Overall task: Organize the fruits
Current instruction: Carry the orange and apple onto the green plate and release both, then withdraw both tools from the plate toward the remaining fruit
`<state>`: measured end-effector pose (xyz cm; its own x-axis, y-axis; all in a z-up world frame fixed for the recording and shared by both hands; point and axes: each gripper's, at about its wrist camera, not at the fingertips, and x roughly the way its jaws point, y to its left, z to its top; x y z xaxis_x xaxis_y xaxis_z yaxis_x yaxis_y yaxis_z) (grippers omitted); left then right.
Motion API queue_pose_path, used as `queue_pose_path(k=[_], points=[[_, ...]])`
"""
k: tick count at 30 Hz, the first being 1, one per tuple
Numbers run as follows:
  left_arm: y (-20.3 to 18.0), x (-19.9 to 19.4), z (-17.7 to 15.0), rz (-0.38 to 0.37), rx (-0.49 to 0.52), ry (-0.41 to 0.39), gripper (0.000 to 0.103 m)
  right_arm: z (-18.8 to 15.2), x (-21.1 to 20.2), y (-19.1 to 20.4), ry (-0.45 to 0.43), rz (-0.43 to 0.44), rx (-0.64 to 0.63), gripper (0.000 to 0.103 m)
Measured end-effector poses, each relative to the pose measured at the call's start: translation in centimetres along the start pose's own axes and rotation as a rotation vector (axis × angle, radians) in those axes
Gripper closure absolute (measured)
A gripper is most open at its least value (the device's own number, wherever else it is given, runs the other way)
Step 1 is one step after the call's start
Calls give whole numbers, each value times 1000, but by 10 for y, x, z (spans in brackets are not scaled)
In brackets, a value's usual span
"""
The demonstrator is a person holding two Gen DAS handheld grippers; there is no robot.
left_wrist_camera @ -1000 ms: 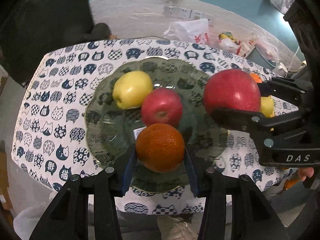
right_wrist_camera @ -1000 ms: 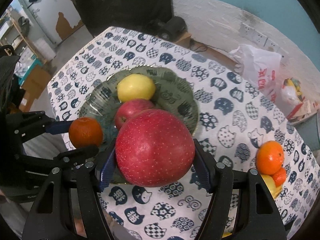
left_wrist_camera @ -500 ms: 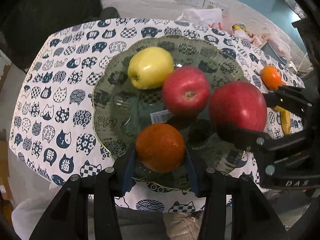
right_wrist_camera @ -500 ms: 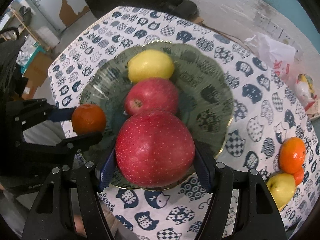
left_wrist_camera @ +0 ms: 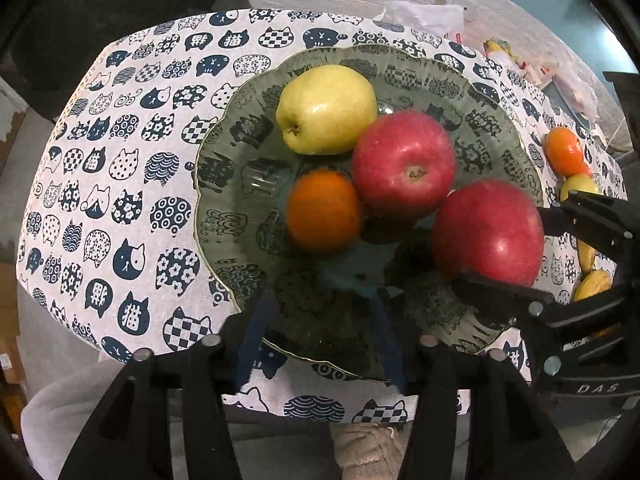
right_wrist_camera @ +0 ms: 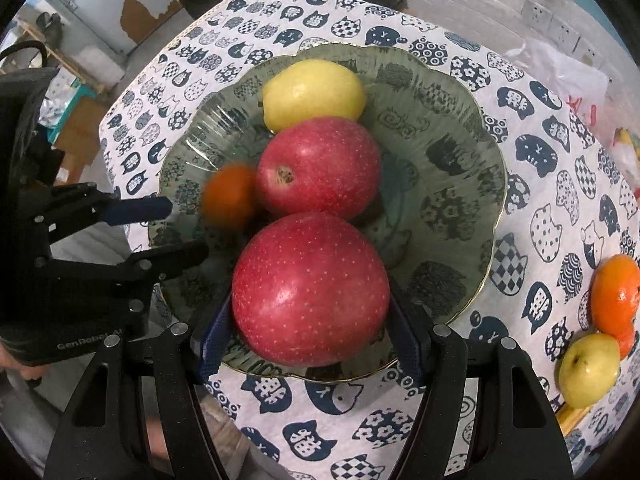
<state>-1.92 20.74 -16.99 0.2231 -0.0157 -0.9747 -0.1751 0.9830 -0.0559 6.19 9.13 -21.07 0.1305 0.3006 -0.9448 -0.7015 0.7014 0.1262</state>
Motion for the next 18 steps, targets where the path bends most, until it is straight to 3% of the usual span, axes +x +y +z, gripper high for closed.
queue_pose_path(k=[18], points=[[-10, -15, -2, 22, 24, -13, 40, -6, -30, -6, -38, -3, 23, 27]])
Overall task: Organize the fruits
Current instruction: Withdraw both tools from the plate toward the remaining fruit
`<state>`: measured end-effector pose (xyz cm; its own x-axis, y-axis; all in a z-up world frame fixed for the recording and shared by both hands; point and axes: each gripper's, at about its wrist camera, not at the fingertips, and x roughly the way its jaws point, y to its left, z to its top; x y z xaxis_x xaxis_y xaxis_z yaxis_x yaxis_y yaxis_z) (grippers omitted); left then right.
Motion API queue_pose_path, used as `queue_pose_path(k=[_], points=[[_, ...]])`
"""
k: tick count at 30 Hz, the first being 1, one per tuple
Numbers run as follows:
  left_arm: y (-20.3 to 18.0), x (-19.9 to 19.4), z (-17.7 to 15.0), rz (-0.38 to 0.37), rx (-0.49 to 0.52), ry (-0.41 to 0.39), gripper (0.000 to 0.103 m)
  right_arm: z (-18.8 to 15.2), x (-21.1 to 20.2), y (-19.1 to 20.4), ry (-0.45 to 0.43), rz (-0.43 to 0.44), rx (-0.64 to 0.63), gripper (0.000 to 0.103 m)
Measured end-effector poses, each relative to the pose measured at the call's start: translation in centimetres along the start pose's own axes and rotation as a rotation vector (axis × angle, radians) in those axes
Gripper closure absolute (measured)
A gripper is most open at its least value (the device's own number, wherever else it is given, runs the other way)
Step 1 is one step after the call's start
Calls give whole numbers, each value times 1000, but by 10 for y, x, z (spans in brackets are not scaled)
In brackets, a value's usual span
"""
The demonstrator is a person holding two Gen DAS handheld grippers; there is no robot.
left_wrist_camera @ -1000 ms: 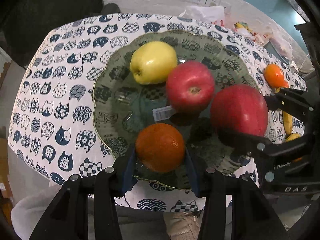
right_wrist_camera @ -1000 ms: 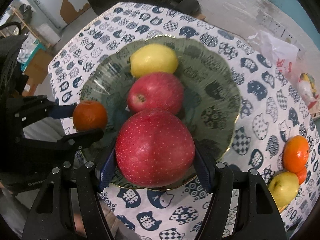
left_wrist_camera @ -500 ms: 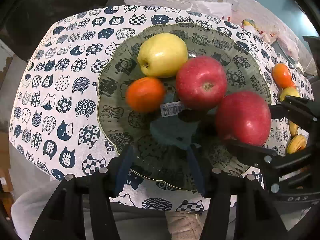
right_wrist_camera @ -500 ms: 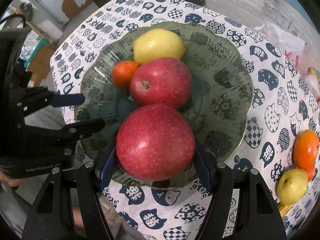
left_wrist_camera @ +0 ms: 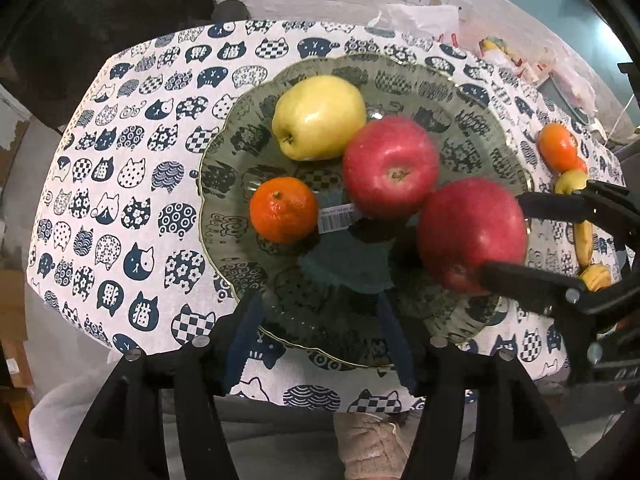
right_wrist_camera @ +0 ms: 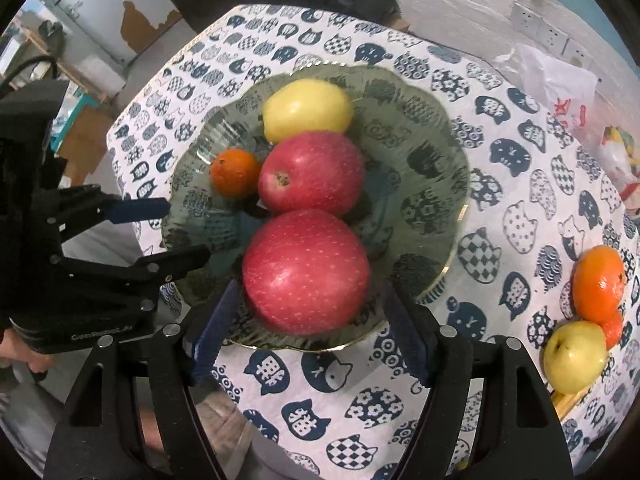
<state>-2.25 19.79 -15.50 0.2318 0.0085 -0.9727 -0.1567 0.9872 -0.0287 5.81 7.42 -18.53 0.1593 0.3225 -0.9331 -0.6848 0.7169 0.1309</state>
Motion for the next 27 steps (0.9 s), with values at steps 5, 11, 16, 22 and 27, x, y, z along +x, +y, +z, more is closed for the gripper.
queue_pose_path(k=[5, 11, 16, 22, 27], points=[[-9, -6, 2, -1, 19, -15, 39, -1, -16, -9, -40, -63, 9, 24], [-21, -17, 8, -25, 24, -43, 39, -6, -34, -19, -73, -90, 21, 24], [-39, -31, 13, -62, 37, -77, 39, -15, -52, -29, -90, -139, 29, 24], [-75, -42, 18, -106, 100, -96, 34, -35, -79, -54, -104, -173, 78, 24], [-114, -45, 17, -114, 195, -95, 32, -57, -102, -79, -108, -204, 127, 18]])
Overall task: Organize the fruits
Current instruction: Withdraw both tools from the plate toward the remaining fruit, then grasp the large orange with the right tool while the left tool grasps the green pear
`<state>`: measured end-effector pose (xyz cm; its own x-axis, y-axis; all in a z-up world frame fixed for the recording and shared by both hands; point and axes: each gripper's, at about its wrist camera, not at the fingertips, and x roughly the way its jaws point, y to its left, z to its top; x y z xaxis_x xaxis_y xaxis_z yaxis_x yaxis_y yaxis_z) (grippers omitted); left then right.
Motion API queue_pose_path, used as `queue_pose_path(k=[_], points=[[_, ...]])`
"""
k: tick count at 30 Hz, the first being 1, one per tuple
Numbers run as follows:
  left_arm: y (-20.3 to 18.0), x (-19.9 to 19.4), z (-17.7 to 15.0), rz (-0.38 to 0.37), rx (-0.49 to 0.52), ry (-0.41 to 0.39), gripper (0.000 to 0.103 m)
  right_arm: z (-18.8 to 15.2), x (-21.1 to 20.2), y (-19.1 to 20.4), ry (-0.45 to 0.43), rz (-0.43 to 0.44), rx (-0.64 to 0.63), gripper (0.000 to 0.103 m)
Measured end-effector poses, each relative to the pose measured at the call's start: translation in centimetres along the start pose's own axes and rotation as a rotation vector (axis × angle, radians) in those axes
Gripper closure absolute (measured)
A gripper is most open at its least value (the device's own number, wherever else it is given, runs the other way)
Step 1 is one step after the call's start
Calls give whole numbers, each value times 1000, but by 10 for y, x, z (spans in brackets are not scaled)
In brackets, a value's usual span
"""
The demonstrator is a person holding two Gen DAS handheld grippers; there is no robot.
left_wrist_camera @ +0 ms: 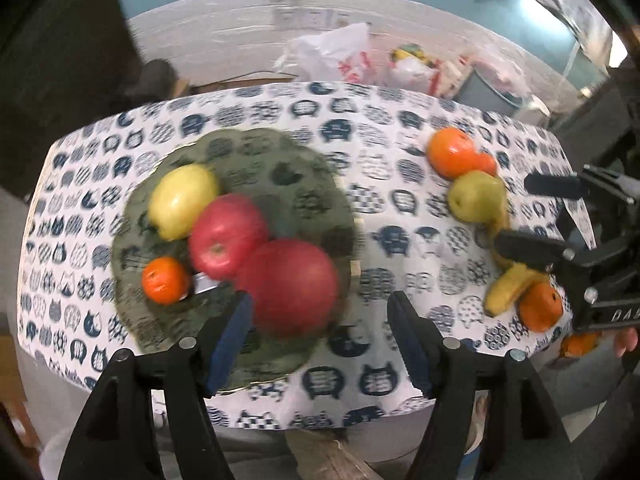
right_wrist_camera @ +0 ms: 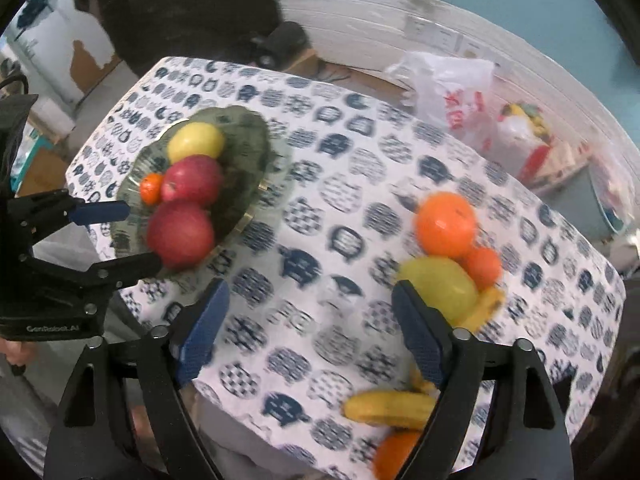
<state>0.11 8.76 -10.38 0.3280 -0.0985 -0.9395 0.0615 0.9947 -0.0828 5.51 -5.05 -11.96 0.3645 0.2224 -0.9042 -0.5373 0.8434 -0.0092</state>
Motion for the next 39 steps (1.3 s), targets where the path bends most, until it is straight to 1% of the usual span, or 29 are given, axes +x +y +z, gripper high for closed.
queue_pose_path(k=[5, 9, 16, 22, 30, 33, 34, 37, 39], points=[[-41, 6, 3, -21, 84, 24, 31, -26, -16, -39, -1, -39, 72, 18], [-73, 11, 1, -42, 154, 41, 31, -53, -22, -68, 16, -66, 151, 18], [-114, 24, -9, -56, 247, 75, 31, -98, -20, -88, 68, -76, 207, 18], [-128, 36, -22, -59, 276, 110, 31, -128, -12, -91, 112, -81, 213, 18], [-141, 48, -34, -29, 322, 141, 31, -148, 8, -91, 188, -61, 222, 18], [-143, 51, -34, -27, 329, 146, 31, -152, 19, -88, 221, -51, 214, 23], [-143, 51, -33, -26, 330, 145, 31, -153, 23, -88, 232, -47, 215, 28], [-143, 52, -30, -30, 321, 146, 31, -155, 32, -87, 255, -29, 215, 35], [-142, 53, -29, -35, 314, 147, 31, -155, 34, -85, 256, -28, 211, 36]])
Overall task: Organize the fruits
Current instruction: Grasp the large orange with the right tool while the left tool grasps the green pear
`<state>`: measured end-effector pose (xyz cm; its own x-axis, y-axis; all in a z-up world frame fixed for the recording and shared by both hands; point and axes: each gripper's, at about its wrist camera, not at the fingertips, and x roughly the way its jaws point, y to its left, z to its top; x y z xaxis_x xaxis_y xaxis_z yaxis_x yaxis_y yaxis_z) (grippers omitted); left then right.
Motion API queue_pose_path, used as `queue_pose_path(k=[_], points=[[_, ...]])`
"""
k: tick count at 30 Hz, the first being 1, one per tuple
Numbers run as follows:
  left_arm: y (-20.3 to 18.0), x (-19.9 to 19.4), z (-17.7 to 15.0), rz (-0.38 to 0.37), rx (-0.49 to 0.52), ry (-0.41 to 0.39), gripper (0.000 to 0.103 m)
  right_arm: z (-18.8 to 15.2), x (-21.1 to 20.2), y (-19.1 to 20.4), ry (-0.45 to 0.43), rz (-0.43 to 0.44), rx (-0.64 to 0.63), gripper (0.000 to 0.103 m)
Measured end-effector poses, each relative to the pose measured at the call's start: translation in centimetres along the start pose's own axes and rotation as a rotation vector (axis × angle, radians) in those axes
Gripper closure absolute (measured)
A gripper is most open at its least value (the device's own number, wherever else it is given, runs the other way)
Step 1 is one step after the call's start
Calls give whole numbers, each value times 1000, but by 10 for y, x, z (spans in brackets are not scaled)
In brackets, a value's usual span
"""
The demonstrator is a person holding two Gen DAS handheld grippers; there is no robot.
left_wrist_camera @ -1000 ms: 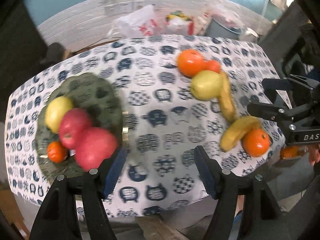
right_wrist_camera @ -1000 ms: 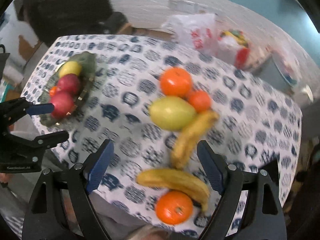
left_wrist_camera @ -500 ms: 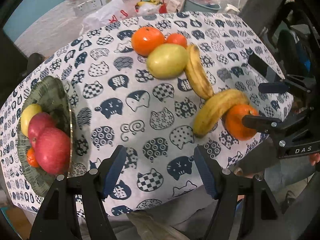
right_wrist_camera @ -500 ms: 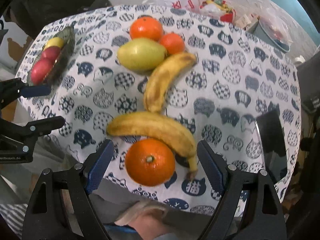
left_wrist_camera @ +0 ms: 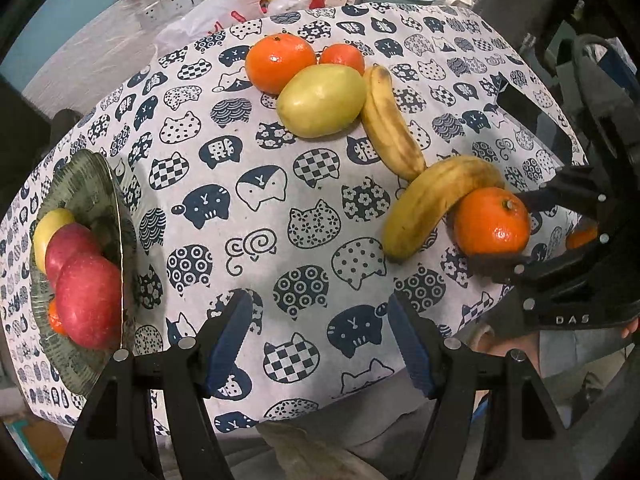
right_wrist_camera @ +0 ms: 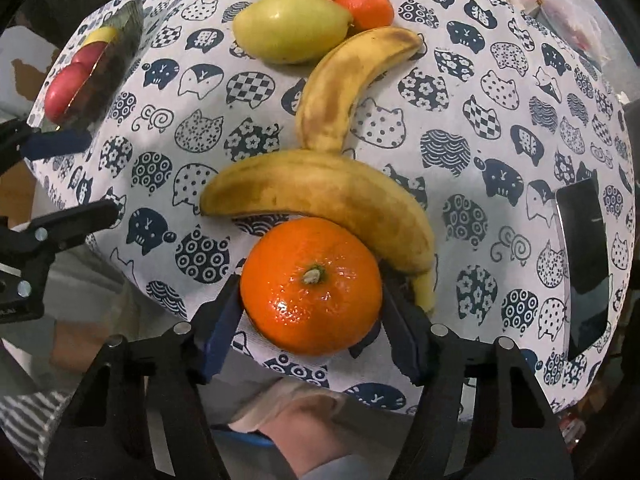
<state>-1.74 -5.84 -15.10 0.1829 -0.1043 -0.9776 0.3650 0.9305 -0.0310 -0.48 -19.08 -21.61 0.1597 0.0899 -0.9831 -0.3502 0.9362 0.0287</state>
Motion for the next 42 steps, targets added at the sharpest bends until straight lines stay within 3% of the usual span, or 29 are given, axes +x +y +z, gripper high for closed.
queue_pose_path(k=[5, 13, 23, 38, 42], points=[[4, 0, 6, -6, -15, -6, 31, 0, -7, 2, -10, -9, -20, 37], [14, 2, 34, -6, -64, -50, 28, 13, -45, -18, -141, 6, 42, 37], [25, 15, 76, -27, -120, -83, 23, 46, -45, -49, -238, -1, 105, 37], [18, 52, 125, -43, -101, -61, 22, 65, -27, -93, -243, 16, 182, 37], [18, 61, 133, -68, -117, -49, 18, 68, -27, -99, -244, 27, 199, 37]])
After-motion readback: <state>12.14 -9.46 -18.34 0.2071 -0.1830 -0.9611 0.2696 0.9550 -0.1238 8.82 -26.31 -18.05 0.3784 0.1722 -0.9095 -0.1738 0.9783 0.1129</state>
